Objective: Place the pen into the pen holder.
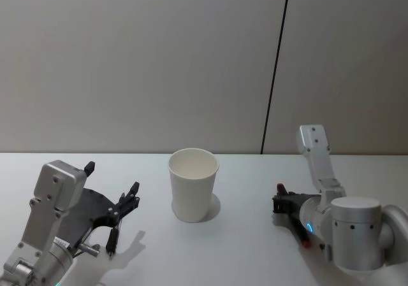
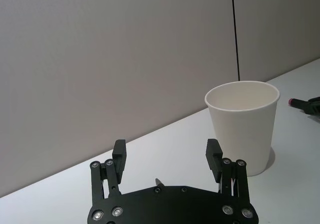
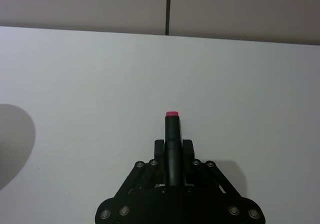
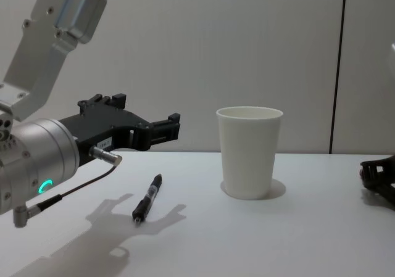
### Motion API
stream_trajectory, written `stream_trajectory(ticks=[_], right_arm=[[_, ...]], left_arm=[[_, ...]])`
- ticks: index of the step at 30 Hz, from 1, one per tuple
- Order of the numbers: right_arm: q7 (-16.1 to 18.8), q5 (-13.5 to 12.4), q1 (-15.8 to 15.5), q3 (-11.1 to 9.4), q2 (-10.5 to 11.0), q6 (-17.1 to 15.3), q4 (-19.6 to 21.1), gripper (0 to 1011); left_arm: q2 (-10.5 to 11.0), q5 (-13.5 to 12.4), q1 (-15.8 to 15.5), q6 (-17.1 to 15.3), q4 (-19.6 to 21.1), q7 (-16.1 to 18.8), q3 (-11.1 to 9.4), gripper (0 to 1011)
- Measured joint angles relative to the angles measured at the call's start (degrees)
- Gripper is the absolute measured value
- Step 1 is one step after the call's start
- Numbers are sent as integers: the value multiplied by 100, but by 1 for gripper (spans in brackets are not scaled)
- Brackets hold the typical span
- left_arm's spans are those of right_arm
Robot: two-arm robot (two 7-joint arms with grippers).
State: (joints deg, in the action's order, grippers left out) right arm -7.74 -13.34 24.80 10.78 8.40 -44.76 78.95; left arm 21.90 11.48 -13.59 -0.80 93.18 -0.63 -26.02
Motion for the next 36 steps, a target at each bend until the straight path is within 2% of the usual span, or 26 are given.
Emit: stream_trajectory(ticks=[2, 25, 36], right_arm=[[-1, 1, 0, 0, 0, 0, -1, 198], [19, 11, -15, 7, 1, 47, 24, 198], [131, 90, -115, 59, 12, 550, 277, 198]], left_arm=[[0, 0, 0, 0, 0, 0, 0, 1003], [0, 0, 0, 0, 0, 0, 0, 1003], [0, 0, 0, 0, 0, 0, 0, 1003]])
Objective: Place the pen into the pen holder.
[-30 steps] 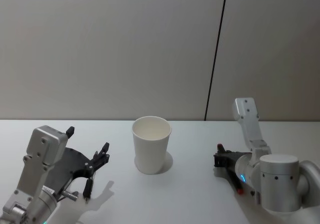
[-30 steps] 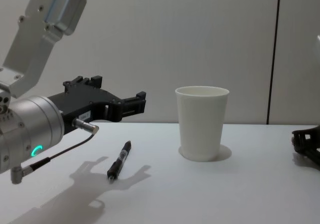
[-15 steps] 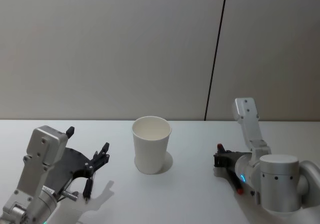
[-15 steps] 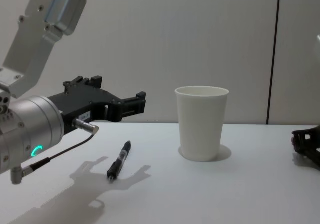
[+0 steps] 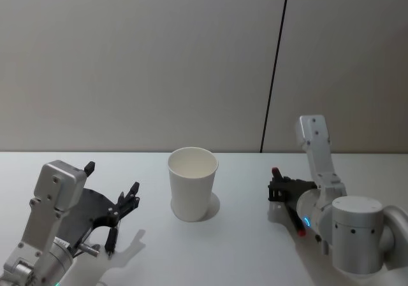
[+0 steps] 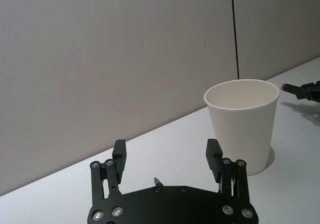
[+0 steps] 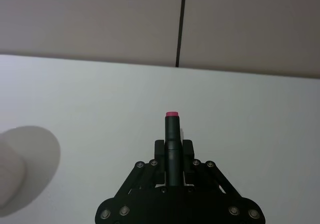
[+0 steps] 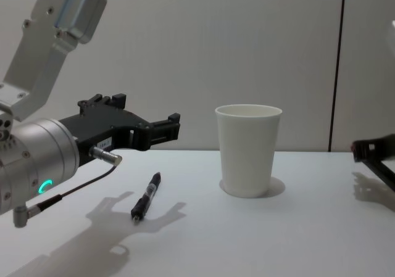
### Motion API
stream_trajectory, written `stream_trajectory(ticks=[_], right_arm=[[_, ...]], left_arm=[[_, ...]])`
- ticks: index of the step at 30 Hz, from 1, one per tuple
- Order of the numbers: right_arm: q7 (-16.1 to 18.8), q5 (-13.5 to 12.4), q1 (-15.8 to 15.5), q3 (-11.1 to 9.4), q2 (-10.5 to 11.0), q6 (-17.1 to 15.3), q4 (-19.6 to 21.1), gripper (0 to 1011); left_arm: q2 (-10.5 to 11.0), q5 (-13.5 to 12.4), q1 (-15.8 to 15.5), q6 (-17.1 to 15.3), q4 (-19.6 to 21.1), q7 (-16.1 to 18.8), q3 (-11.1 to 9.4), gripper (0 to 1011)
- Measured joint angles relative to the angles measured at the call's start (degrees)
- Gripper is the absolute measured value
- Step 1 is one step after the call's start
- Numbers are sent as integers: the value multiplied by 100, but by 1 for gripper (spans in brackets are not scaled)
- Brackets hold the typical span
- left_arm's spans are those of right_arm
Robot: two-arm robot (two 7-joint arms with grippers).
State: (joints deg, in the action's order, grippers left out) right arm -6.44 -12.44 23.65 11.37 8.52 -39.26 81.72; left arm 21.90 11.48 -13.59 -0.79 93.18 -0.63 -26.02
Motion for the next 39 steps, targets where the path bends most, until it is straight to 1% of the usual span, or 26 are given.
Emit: stream_trajectory(ticks=[2, 5, 6, 9, 11, 16, 19, 22, 28, 29, 32, 36, 39], right_arm=[[14, 10, -18, 7, 0, 92, 40, 198], [39, 54, -66, 22, -6, 355, 132, 198], [39, 54, -66, 22, -6, 355, 132, 198], [61, 98, -112, 36, -18, 624, 229, 198], [67, 114, -132, 42, -27, 728, 272, 198], [82, 183, -189, 61, -54, 1138, 382, 198], [87, 207, -212, 70, -70, 1311, 431, 198], [101, 256, -245, 83, -96, 1621, 502, 198], [113, 328, -275, 101, -137, 2066, 570, 198], [116, 355, -279, 105, -145, 2208, 579, 198], [129, 403, -285, 121, -162, 2441, 579, 198], [183, 449, -270, 167, -186, 2600, 550, 198], [254, 464, -228, 218, -211, 2629, 524, 198]], left_arm=[[0, 0, 0, 0, 0, 0, 0, 1003], [0, 0, 0, 0, 0, 0, 0, 1003], [0, 0, 0, 0, 0, 0, 0, 1003], [0, 0, 0, 0, 0, 0, 0, 1003], [0, 0, 0, 0, 0, 0, 0, 1003], [0, 0, 0, 0, 0, 0, 0, 1003], [0, 0, 0, 0, 0, 0, 0, 1003], [0, 0, 0, 0, 0, 0, 0, 1003], [0, 0, 0, 0, 0, 0, 0, 1003], [0, 0, 0, 0, 0, 0, 0, 1003], [0, 0, 0, 0, 0, 0, 0, 1003], [0, 0, 0, 0, 0, 0, 0, 1003], [0, 0, 0, 0, 0, 0, 0, 1004]])
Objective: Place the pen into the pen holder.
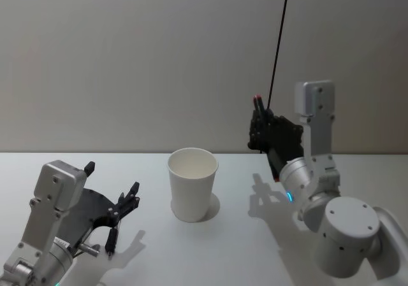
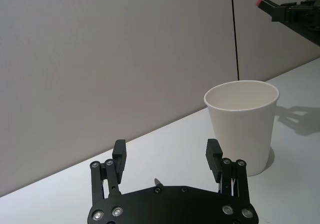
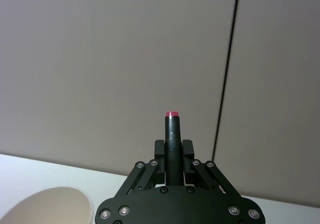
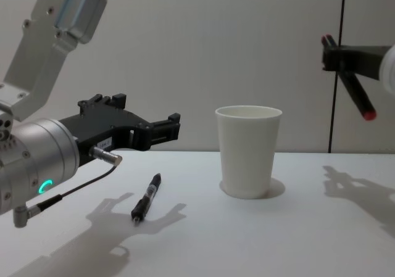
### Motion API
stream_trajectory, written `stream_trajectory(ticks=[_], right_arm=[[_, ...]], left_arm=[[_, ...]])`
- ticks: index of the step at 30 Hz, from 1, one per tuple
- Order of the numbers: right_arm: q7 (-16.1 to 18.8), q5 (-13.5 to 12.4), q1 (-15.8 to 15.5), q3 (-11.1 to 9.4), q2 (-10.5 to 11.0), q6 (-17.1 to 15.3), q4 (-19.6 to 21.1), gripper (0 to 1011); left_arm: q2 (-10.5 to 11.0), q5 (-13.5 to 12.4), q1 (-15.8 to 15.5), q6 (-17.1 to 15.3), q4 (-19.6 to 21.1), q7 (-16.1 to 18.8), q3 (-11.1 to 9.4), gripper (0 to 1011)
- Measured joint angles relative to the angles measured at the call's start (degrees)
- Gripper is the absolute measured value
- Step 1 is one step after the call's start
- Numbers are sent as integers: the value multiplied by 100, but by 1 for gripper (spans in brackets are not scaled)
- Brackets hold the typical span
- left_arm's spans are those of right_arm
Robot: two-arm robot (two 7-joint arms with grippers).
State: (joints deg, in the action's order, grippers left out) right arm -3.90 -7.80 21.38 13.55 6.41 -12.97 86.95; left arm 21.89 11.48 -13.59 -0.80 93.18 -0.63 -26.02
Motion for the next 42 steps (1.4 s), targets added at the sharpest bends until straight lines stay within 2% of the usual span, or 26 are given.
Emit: stream_trajectory(ticks=[8, 13, 25, 31, 42], right_arm=[[220, 57, 168, 200, -112, 134, -145, 198], [389, 104, 353, 378, -244, 364, -302, 198], [674, 247, 819, 657, -511, 839, -566, 198], [679, 423, 908, 781, -549, 917, -726, 198], [429, 848, 928, 930, -582, 937, -1045, 198]], left_arm=[[0, 0, 0, 0, 0, 0, 0, 1003], [0, 0, 0, 0, 0, 0, 0, 1003], [0, 0, 0, 0, 0, 0, 0, 1003], [0, 0, 0, 0, 0, 0, 0, 1003], [0, 0, 0, 0, 0, 0, 0, 1003]])
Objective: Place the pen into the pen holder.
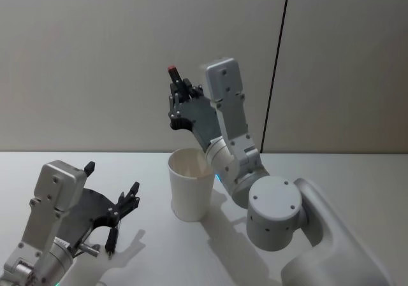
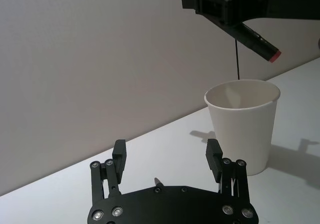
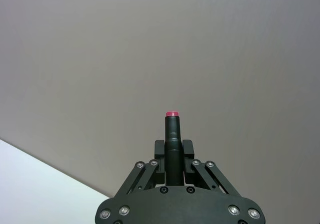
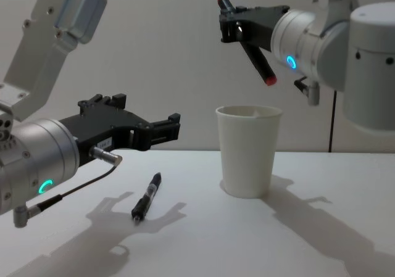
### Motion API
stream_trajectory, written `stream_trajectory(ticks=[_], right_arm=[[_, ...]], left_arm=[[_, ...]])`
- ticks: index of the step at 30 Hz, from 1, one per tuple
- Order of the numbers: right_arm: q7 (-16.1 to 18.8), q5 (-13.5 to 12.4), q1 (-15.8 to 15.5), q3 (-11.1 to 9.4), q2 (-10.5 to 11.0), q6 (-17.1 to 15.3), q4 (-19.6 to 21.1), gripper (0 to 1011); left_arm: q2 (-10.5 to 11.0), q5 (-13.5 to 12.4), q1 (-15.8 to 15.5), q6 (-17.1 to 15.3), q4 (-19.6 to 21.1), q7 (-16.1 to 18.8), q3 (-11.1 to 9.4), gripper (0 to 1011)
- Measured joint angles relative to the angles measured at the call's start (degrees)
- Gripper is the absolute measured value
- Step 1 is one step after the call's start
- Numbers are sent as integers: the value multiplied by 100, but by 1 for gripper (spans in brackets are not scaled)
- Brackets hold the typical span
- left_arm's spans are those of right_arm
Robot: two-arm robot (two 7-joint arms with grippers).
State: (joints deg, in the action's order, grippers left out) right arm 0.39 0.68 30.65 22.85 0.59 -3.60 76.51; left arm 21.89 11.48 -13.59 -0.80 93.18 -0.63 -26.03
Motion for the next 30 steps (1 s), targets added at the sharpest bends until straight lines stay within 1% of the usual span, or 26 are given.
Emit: stream_trajectory(ticks=[7, 15, 22, 30], right_arm=[[-181, 141, -16, 8, -66, 197, -200, 198], [-330, 220, -36, -18, -186, 442, -453, 198], [-424, 267, -39, -49, -274, 552, -641, 198], [-481, 311, -35, -92, -338, 590, -803, 198]], left_arm=[[-1, 0, 0, 0, 0, 0, 0, 1003], [0, 0, 0, 0, 0, 0, 0, 1004], [0, 0, 0, 0, 0, 0, 0, 1003], [0, 0, 0, 0, 0, 0, 0, 1003]])
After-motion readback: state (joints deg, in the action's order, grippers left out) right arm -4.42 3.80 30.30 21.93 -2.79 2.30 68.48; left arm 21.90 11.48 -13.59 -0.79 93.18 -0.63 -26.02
